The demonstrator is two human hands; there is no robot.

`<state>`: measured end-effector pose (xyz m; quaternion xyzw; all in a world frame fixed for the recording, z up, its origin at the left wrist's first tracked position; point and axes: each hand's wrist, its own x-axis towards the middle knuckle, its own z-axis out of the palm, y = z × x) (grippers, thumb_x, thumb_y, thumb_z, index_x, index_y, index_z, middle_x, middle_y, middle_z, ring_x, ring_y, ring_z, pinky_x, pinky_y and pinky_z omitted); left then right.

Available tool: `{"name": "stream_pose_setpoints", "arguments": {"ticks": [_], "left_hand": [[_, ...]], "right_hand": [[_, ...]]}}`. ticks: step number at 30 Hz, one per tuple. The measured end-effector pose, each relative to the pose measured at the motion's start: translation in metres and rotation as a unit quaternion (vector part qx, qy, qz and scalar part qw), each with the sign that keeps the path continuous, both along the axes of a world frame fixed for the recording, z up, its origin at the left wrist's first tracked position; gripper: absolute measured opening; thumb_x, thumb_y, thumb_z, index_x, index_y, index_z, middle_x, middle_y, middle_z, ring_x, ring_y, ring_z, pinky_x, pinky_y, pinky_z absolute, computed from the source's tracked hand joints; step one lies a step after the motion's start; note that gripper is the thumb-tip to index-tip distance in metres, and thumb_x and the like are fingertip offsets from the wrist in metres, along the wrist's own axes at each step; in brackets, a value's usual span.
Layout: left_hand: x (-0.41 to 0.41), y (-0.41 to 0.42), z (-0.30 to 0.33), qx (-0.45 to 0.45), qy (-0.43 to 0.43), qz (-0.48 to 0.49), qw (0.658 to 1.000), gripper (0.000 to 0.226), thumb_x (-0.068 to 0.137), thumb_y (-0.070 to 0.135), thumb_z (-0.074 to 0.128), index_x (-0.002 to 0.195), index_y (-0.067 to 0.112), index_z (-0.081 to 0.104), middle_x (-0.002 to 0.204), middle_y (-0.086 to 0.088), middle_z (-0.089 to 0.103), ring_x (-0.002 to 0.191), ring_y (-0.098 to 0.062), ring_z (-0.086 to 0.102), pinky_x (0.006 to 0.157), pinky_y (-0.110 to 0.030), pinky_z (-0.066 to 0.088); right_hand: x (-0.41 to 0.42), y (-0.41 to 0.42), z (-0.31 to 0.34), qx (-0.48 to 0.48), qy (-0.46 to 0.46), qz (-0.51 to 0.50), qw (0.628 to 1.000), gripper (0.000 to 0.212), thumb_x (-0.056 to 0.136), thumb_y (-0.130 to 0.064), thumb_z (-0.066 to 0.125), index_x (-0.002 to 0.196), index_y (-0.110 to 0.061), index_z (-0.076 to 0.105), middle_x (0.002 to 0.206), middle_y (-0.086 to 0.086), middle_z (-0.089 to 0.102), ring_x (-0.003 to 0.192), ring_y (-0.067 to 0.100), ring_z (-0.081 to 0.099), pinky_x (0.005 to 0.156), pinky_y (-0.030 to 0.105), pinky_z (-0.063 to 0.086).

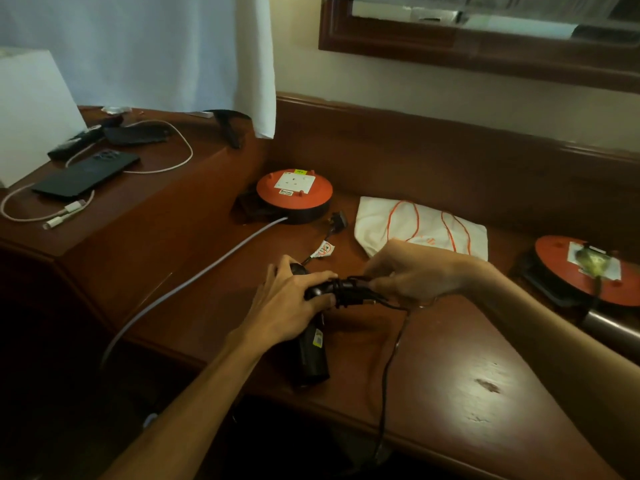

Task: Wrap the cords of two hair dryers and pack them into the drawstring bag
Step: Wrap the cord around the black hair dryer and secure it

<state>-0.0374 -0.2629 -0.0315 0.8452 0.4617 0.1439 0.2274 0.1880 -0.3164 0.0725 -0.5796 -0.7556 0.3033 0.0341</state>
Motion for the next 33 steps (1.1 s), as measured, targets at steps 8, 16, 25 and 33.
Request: {"name": "stream_pose_setpoints", "arguments": {"ticks": [8, 16, 25, 33], "left_hand": [[0.016, -0.005, 0.004, 0.077, 0.142, -0.005, 0.987, 0.049, 0.099, 0.060, 0.036, 0.147, 0.058, 0.028, 0.153, -0.009, 0.021, 0.133, -0.044, 0.031, 0.114, -0.058, 0.020], [0.030, 0.001, 0.012, 0.185, 0.239, -0.143, 0.943, 0.058, 0.103, 0.045, 0.035, 0.157, 0.040, 0.016, 0.159, 0.000, 0.036, 0.155, -0.031, -0.001, 0.116, -0.062, -0.007], [0.041, 0.020, 0.030, 0.171, 0.257, -0.239, 0.921, 0.042, 0.091, 0.052, 0.040, 0.129, 0.037, 0.051, 0.111, -0.001, 0.066, 0.111, -0.024, 0.058, 0.107, -0.052, 0.022], [0.040, 0.027, 0.018, 0.153, 0.198, -0.207, 0.946, 0.052, 0.081, 0.078, 0.044, 0.112, 0.041, 0.062, 0.101, 0.013, 0.069, 0.104, -0.011, 0.053, 0.101, -0.043, 0.029]], "right_hand": [[0.001, -0.010, -0.021, -0.029, -0.052, 0.083, 0.995, 0.024, 0.103, -0.016, 0.047, 0.119, -0.017, 0.065, 0.074, 0.005, 0.069, 0.059, 0.009, 0.060, 0.063, 0.033, 0.051], [0.005, -0.019, -0.057, 0.034, 0.027, 0.047, 0.998, 0.032, 0.105, -0.013, 0.046, 0.133, -0.021, 0.059, 0.084, 0.001, 0.068, 0.071, 0.009, 0.060, 0.068, 0.019, 0.044], [0.008, -0.023, -0.051, 0.042, 0.057, 0.008, 0.997, 0.023, 0.101, -0.021, 0.057, 0.119, -0.017, 0.071, 0.086, 0.002, 0.071, 0.072, 0.012, 0.064, 0.069, 0.036, 0.054], [0.021, -0.040, -0.042, 0.015, 0.065, -0.048, 0.997, 0.019, 0.100, -0.021, 0.060, 0.111, -0.017, 0.075, 0.097, -0.002, 0.075, 0.085, 0.014, 0.070, 0.075, 0.035, 0.059]]}}
